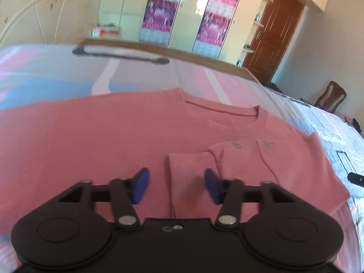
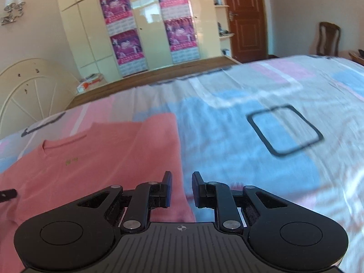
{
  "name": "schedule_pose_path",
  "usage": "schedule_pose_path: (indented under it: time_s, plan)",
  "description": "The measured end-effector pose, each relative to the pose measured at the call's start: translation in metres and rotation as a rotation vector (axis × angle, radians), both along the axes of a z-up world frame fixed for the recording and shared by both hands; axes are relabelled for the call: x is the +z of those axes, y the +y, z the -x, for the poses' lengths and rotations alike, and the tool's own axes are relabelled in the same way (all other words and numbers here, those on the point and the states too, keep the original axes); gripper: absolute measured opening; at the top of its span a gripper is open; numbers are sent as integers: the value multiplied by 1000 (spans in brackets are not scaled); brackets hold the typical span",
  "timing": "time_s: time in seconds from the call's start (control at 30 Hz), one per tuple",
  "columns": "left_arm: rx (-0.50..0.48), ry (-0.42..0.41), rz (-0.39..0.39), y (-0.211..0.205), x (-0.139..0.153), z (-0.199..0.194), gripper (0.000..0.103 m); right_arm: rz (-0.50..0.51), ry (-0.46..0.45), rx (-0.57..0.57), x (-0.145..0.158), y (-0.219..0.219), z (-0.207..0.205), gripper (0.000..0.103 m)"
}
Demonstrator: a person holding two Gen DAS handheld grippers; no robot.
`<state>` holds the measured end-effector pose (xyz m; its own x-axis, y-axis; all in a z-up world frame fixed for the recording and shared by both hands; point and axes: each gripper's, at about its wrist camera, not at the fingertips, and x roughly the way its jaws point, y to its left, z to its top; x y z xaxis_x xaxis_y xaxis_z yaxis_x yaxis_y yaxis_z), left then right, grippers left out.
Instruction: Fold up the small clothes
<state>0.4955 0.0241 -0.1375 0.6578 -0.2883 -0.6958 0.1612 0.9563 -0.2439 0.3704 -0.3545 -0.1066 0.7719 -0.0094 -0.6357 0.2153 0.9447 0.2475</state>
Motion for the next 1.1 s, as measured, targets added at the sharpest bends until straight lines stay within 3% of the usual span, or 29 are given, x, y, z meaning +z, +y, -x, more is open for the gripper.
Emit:
schedule_pose_path:
  time_s: [0.07, 0.1, 0.13, 0.2, 0.27, 0.5, 0.6, 0.7, 0.8, 0.83, 0.9, 1.0, 1.1]
  plan:
    - [-4, 30, 51, 0, -8, -14, 44, 13, -14, 10, 2, -3, -13, 19]
    - [-8, 25, 67, 0, -9, -18, 5, 17, -16, 13, 2, -4, -19, 19]
    - [-13, 22, 77, 0, -7, -20, 6, 17, -15, 17, 1, -6, -25, 19]
    - [22, -109, 96, 1, 8, -5, 4, 13, -13, 26, 0, -9, -36, 19]
    - [44, -162, 35, -1, 15, 9, 4, 17, -17, 33, -2, -11, -44, 19]
    - [63, -66, -2, 4, -10, 12, 4, -28, 7, 66, -14, -20, -83, 19]
    - [66, -71, -14, 5, -8, 8, 4, 14, -9, 133, -15, -9, -103, 19]
    - [75, -59, -22, 4, -11, 3, 5, 93, 91, 156, -39, -4, -131, 14]
    - [67, -60, -38, 3, -13, 2, 10, 103, 107, 135, -35, -8, -140, 13]
    - [61, -57, -53, 3, -13, 2, 12, 104, 117, 140, -33, -8, -140, 13]
    - [79, -47, -66, 6, -9, 3, 27, 104, 127, 146, -28, -9, -134, 13]
    - [111, -104, -82, 11, 7, 26, 23, 83, 81, 159, -11, -10, -101, 13]
    - [25, -135, -75, -8, 15, 48, 23, 93, 57, 224, -3, 3, -59, 13]
